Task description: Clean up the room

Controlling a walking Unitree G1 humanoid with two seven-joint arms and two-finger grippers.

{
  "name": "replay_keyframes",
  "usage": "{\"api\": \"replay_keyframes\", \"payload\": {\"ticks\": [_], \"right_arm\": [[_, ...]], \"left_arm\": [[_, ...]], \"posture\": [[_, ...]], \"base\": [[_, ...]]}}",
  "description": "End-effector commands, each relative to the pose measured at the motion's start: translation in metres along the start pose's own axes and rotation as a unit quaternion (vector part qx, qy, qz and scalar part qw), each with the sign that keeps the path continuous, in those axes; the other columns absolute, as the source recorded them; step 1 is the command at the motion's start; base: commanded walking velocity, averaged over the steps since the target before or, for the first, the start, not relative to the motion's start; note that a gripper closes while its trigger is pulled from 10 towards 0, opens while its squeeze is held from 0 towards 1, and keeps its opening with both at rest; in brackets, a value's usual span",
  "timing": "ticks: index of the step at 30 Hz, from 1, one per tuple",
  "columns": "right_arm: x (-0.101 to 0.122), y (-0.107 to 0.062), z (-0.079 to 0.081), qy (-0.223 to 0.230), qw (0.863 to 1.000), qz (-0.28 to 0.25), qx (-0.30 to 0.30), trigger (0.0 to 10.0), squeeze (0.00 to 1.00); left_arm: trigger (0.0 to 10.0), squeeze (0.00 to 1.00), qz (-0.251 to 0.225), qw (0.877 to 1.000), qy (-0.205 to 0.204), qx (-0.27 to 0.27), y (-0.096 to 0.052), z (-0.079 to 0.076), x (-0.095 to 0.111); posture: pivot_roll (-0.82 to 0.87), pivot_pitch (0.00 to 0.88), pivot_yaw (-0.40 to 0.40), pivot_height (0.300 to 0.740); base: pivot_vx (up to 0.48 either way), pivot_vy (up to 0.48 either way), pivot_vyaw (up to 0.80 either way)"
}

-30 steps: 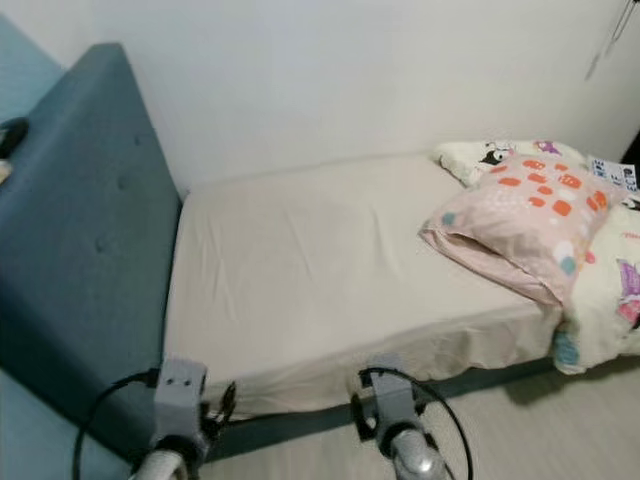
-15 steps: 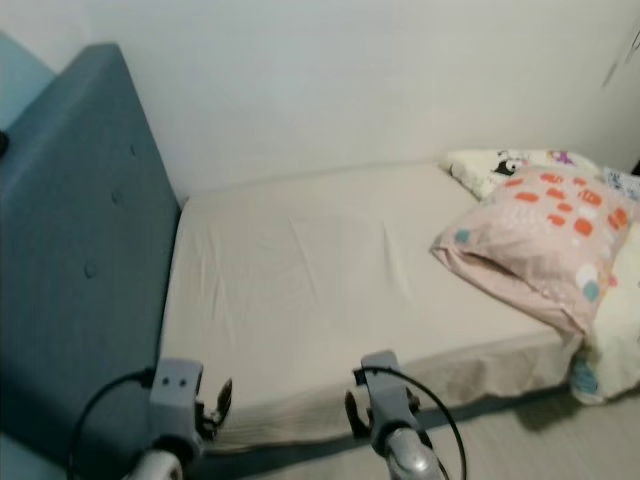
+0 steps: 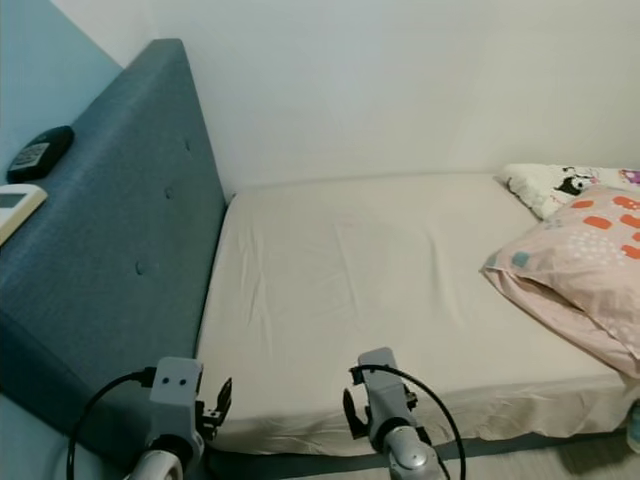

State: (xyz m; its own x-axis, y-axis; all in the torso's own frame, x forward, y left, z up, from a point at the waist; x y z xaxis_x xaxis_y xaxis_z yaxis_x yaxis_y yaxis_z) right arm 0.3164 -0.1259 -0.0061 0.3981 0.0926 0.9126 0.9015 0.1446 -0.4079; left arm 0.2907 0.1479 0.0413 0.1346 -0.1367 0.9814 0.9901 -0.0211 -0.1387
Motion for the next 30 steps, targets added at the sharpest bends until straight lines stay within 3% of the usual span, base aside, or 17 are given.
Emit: {"api": "replay_keyframes", "payload": {"ticks": [1,21,30], "right_arm": [[-0.0092,-0.0023,0.0001,0.001,1.000,0.012,0.000,10.0,0.00],[-0.0077,-0.0009,0.0013,-0.010,1.000,0.005,0.006,10.0,0.00],[-0.0038,-0.0002,-0.0003,-0.004,1.000,-0.003,0.004,10.0,0.00]], "left_arm": [[10.0,0.00,0.012,1.000,0.003,0.002,-0.0028,0.0005,-0.0073],[10.0,0.00,0.004,1.000,0.019,0.005,-0.0016,0.0010,-0.0050],[10.0,0.00,-0.003,1.000,0.021,-0.003,-0.0001,-0.0048,-0.0014]], "posture": [[-0.02,0.129,-0.025,0.740],[-0.02,0.106,-0.021,0.740],[-0.02,0.106,-0.024,0.740]], "base": [[0.000,0.000,0.00],[0.000,0.000,0.00],[0.000,-0.405,0.00]]}}
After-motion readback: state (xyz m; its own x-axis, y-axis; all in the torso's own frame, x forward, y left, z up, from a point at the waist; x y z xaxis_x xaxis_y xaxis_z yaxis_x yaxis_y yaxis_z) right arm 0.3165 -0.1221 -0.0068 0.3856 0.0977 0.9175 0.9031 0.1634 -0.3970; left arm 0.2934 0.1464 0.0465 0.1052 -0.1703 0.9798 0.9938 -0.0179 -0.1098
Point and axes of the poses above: a point about 5 cm out from each wrist's last joint towards the gripper, its own y axis pointing out of the wrist towards the gripper, its own x axis along the axis of the wrist's last joint, z = x × y, the point moved 5 cm from there along y, pointing out of the wrist towards the gripper, and after that the axes turned 6 degrees about y, right-handed, at the moved point
